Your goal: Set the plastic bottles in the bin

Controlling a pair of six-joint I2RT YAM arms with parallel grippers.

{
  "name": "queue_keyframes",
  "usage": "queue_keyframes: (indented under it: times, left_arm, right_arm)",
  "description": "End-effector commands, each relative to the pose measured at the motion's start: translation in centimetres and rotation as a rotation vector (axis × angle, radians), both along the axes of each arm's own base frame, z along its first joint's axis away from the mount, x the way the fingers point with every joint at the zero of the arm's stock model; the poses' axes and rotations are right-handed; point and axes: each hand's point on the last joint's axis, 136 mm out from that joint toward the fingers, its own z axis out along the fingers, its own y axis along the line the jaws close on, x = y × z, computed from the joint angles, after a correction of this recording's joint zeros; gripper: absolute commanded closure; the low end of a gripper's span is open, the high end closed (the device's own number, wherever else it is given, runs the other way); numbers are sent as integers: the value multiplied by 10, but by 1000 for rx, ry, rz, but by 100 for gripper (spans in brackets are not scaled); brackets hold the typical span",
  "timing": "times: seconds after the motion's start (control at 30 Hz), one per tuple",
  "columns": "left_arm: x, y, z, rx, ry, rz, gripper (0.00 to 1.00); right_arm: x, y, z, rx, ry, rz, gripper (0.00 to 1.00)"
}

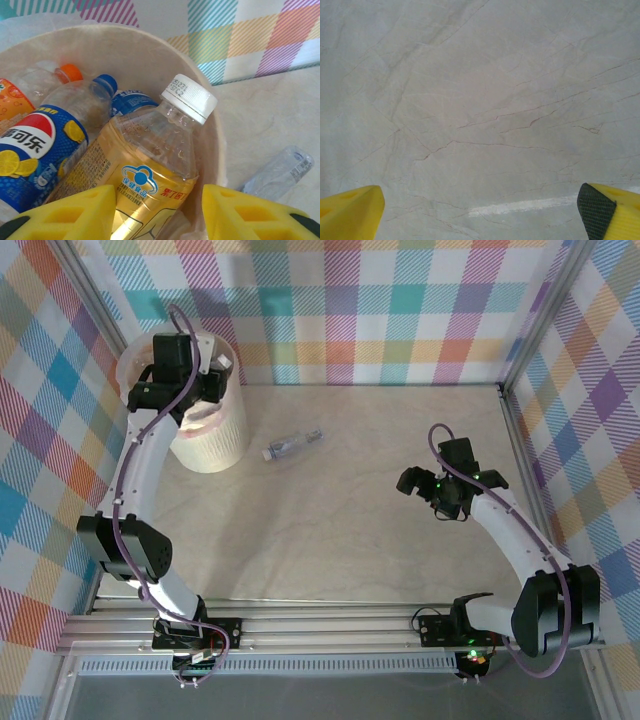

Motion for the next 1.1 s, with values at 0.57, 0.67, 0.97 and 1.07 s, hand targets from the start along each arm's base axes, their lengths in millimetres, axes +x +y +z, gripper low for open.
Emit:
queue_keyframes:
  times: [0.57, 0.67, 0.97, 1.07]
  left_arm:
    - [-39, -173, -53, 52, 64, -351, 24]
    - [-24, -185, -91, 105, 139, -368, 18]
    - [15, -195, -185, 279, 353, -385, 5]
    - [27, -196, -202, 298, 393, -384, 2]
  right_arm:
    - [-15, -18, 17, -74, -35, -40, 0]
    - [-20, -27, 18, -109, -28, -72, 0]
    - [-27, -35, 21, -137, -35, -96, 0]
    - [-27, -35, 22, -133, -37, -96, 0]
